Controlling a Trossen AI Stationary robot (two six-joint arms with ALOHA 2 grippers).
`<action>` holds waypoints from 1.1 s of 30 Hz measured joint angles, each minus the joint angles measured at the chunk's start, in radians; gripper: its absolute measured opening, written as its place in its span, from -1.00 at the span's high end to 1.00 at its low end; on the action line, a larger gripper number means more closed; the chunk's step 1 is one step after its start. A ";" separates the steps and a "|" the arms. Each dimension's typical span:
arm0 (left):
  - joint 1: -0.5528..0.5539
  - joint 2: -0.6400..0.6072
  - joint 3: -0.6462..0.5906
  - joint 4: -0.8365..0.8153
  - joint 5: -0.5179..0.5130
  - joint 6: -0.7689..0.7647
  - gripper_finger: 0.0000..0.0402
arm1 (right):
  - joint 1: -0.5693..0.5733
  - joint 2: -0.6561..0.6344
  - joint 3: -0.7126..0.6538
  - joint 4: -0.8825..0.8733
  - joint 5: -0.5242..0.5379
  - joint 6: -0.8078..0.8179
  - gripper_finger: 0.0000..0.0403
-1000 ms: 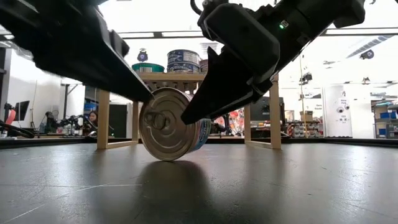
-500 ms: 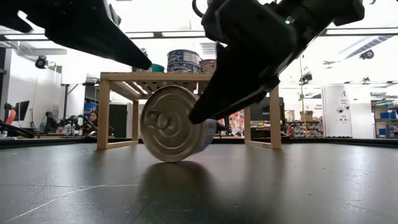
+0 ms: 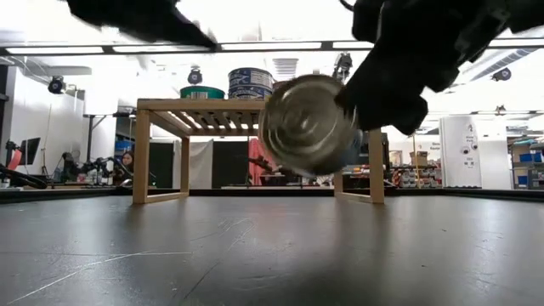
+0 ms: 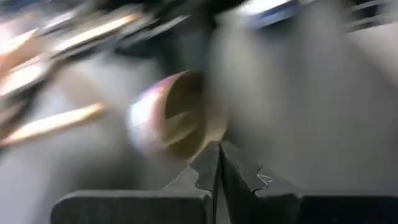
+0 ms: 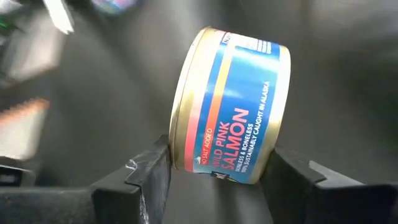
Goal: Stack canned seafood by type on shelf
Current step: Stack the blue and pink tuna can on top of the blue and pink tuna can
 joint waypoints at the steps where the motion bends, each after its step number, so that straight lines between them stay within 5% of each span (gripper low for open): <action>1: 0.003 -0.008 -0.013 0.068 0.088 0.064 1.00 | 0.000 -0.016 -0.035 0.062 -0.018 0.001 0.00; 5: 0.014 -0.056 -0.102 0.352 0.309 0.276 1.00 | -0.002 -0.056 -0.145 0.306 -0.066 0.008 0.02; 15: 0.087 -0.134 -0.358 1.034 0.242 0.171 1.00 | -0.002 -0.061 -0.204 0.572 -0.086 -0.027 -0.01; 22: 0.090 -0.131 -0.395 1.044 0.132 0.040 0.85 | -0.002 -0.061 -0.204 0.618 -0.086 -0.077 0.03; 33: 0.097 -0.129 -0.398 0.943 0.199 -0.175 0.00 | -0.002 -0.061 -0.182 0.625 -0.089 -0.187 0.04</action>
